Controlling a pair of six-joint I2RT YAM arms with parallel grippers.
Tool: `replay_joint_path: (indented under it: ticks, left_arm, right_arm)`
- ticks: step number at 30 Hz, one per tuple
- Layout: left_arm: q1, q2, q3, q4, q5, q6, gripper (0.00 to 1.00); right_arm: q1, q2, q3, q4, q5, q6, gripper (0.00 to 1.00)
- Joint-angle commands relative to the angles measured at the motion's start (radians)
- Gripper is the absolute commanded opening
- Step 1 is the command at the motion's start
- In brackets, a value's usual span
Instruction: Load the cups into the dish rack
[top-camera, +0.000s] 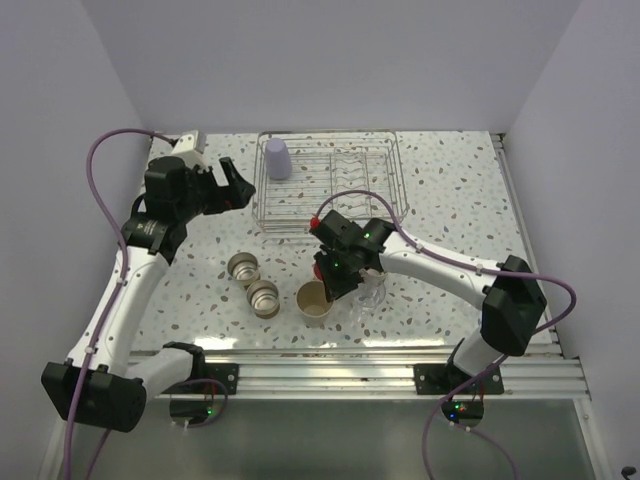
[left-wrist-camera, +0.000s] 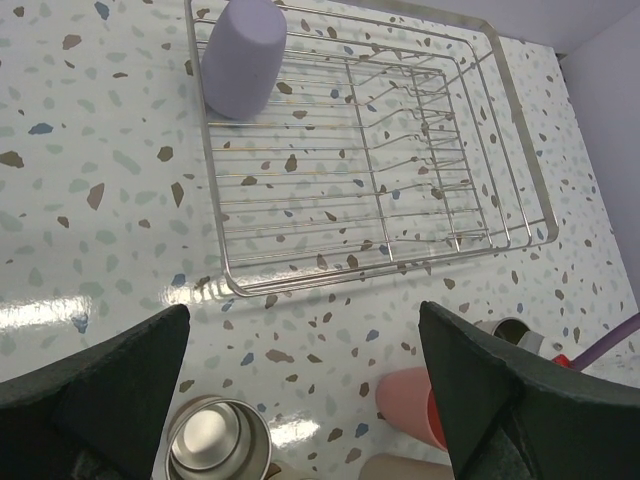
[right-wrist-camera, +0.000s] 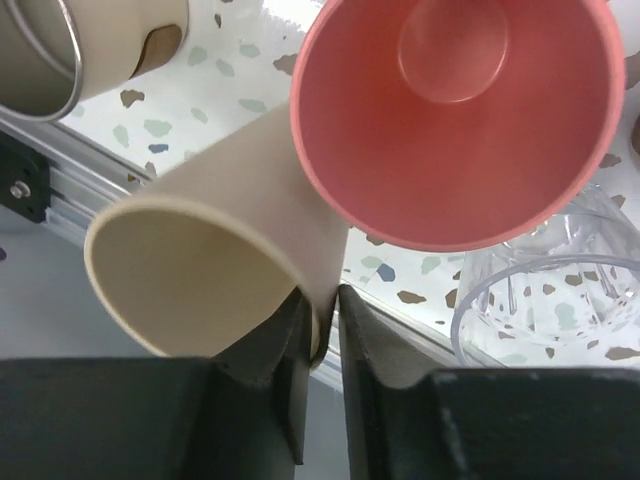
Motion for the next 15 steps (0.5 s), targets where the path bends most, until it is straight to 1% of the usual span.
replay_joint_path:
  ticks: [1, 2, 4, 9, 15]
  left_arm:
    - [-0.011, -0.026, -0.002, -0.011, 0.001, 0.021, 0.99]
    - [-0.011, -0.028, -0.005, -0.011, 0.001, 0.023, 0.99]
    - [-0.011, -0.032, -0.005, -0.015, 0.001, 0.023, 0.99]
    - [-0.011, -0.040, -0.002, -0.032, -0.018, 0.029, 0.99]
    - [-0.011, -0.032, 0.032, -0.050, -0.038, 0.032, 1.00]
  right_arm:
    - [0.009, 0.006, -0.005, 0.027, 0.043, 0.028, 0.19]
    - [0.012, 0.011, -0.005, 0.029, 0.038, 0.030, 0.11]
    - [0.015, 0.020, 0.001, 0.029, 0.037, 0.028, 0.01]
    - [0.018, 0.011, 0.055, 0.001, 0.025, 0.019, 0.00]
    - [0.018, 0.000, 0.263, -0.125, 0.053, -0.016, 0.00]
